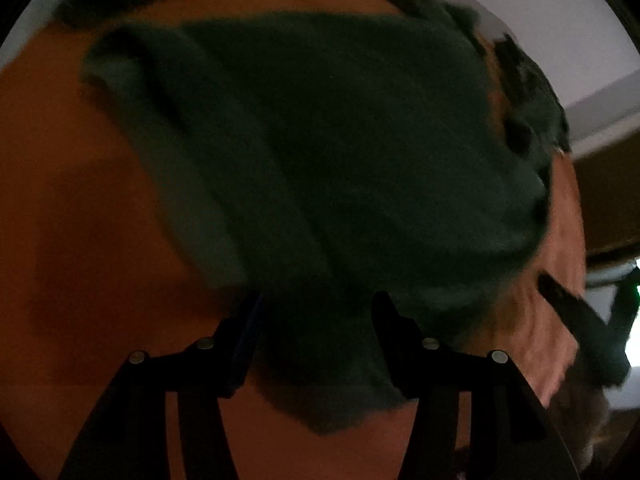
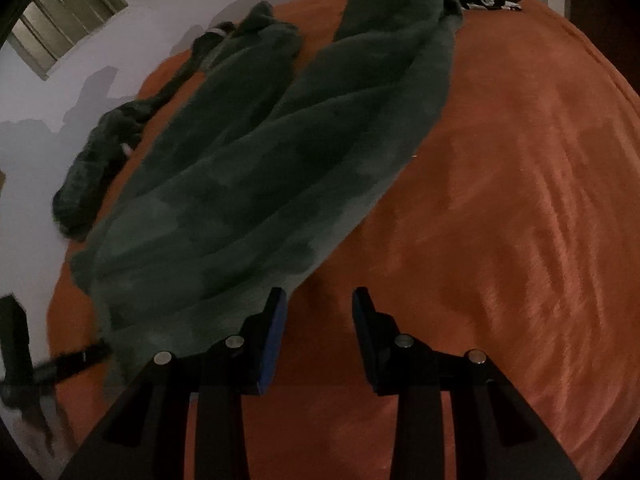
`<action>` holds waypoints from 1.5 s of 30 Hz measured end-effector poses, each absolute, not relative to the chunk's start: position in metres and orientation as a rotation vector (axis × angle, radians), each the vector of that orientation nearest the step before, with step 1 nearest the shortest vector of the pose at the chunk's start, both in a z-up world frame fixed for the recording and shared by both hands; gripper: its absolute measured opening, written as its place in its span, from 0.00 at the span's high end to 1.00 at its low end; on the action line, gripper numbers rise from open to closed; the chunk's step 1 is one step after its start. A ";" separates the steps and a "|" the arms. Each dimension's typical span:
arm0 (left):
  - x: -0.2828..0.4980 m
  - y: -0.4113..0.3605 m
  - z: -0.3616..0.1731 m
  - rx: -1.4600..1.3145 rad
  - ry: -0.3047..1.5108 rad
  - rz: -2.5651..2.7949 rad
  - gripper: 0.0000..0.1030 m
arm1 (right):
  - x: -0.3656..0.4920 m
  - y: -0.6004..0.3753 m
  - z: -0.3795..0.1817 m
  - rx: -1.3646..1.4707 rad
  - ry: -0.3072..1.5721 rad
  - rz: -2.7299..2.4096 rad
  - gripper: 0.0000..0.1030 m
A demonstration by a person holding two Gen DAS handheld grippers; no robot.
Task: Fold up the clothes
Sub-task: 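Lay the fleece flat on the bed and open both grippers, then grasp the white-striped cuff of the fleece with the right gripper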
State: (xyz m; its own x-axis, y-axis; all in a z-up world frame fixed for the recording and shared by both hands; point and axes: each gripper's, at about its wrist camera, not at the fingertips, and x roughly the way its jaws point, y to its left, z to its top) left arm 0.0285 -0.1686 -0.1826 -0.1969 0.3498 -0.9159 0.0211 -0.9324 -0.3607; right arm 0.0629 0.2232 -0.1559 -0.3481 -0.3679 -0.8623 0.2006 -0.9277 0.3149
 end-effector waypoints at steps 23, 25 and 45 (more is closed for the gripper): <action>0.111 -0.218 -0.199 -1.728 -0.862 2.264 0.61 | 0.030 0.233 -0.175 1.572 -0.339 -2.307 0.68; 0.112 -0.221 -0.197 -1.686 -0.898 2.232 0.53 | 0.014 0.245 -0.171 1.550 -0.412 -2.319 0.63; 0.137 -0.225 -0.185 -1.660 -0.783 2.301 0.94 | -0.188 0.289 -0.194 1.610 -0.876 -2.461 0.97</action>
